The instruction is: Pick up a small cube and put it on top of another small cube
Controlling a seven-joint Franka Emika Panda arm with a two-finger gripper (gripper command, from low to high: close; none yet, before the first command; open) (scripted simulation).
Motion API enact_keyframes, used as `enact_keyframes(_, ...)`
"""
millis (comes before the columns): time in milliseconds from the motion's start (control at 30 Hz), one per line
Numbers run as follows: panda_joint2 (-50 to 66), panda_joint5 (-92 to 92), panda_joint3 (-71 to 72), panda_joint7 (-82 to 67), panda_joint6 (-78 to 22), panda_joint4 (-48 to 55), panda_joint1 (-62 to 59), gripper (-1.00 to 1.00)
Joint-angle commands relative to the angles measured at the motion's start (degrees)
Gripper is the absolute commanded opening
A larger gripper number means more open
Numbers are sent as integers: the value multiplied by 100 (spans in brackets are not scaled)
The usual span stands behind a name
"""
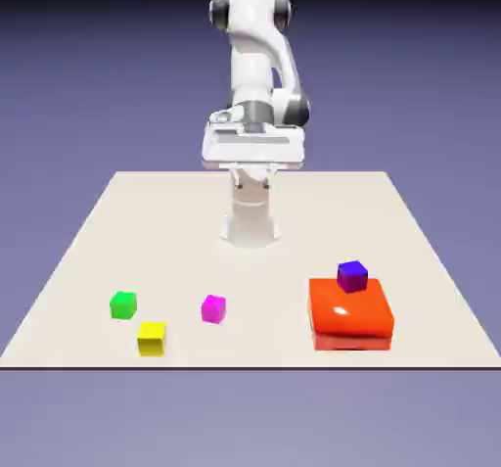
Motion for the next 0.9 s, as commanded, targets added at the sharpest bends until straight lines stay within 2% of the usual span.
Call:
enact_keyframes(0, 208, 9, -48, -73, -140, 147, -35, 0)
enact_keyframes(867, 5606, 248, -1285, -1981, -3772, 3959, -949, 0)
